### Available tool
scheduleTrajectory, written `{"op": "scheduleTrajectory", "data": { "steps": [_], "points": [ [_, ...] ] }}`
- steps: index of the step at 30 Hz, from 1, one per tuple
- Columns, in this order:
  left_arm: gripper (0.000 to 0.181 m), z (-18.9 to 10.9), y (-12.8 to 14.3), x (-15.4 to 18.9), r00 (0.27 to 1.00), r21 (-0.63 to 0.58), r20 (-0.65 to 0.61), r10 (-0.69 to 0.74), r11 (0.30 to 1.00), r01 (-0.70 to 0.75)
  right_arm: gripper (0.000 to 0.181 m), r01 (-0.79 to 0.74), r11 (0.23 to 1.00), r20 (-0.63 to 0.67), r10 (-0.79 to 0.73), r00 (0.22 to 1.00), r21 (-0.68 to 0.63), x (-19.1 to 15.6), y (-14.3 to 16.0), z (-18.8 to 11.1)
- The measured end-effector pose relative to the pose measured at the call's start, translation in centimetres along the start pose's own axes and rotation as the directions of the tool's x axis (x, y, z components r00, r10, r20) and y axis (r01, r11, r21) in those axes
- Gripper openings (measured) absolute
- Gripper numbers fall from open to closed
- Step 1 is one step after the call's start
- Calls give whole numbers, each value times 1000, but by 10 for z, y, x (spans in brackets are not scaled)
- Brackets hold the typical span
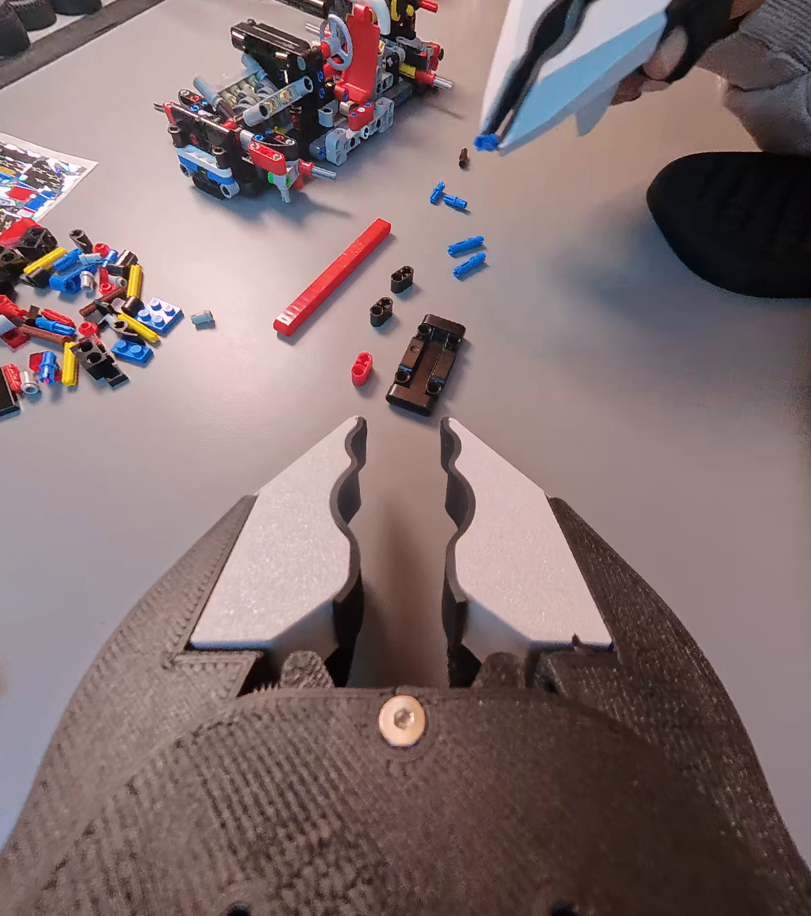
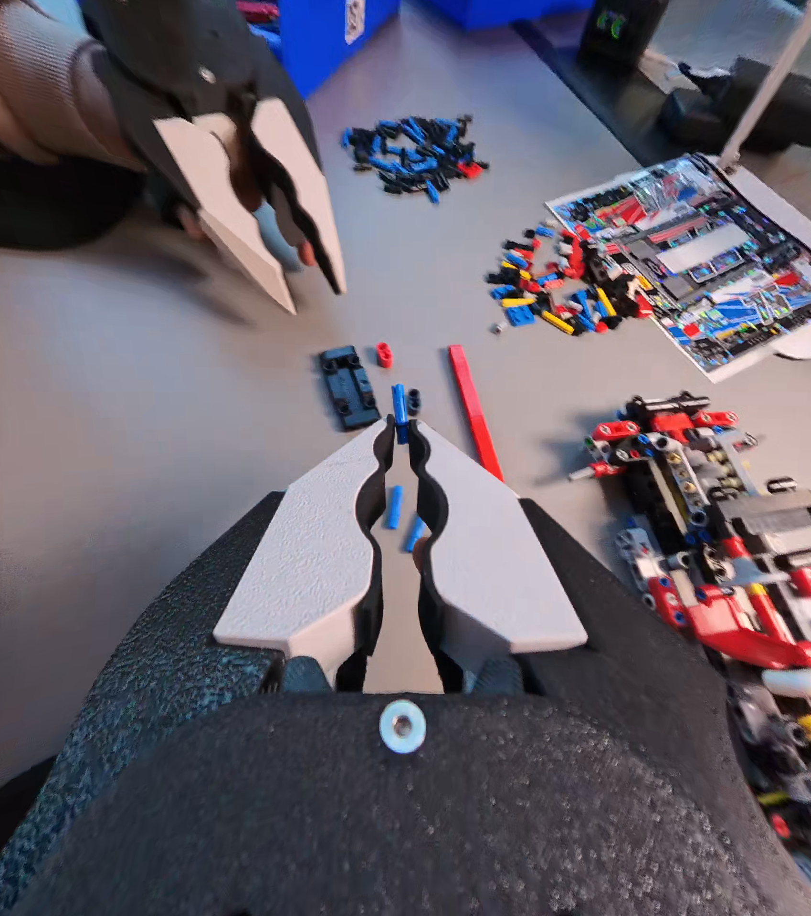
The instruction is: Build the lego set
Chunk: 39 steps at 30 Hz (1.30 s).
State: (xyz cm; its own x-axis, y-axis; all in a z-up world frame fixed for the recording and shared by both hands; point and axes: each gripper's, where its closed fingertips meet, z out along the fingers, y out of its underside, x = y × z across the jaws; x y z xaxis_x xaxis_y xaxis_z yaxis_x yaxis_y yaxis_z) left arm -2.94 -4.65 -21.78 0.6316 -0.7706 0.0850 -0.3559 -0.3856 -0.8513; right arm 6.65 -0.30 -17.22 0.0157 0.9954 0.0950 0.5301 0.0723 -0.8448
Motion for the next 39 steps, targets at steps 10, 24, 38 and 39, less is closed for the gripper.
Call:
{"op": "scheduleTrajectory", "data": {
  "steps": [10,24,38,39],
  "points": [
    [37,32,0,5,987,-112,-109,116,985,-128,3,-66,997,19,65,998,44,-23,11,16],
    [31,43,3,10,965,-222,-183,185,949,-224,3,-157,985,-34,160,987,75,-1,17,15],
    [22,15,17,6,966,-215,-193,173,953,-213,3,-145,988,-54,148,988,60,0,22,17],
    [22,13,19,6,968,-220,-189,166,953,-207,3,-143,988,-52,146,988,58,-1,22,17]
  ]
}}
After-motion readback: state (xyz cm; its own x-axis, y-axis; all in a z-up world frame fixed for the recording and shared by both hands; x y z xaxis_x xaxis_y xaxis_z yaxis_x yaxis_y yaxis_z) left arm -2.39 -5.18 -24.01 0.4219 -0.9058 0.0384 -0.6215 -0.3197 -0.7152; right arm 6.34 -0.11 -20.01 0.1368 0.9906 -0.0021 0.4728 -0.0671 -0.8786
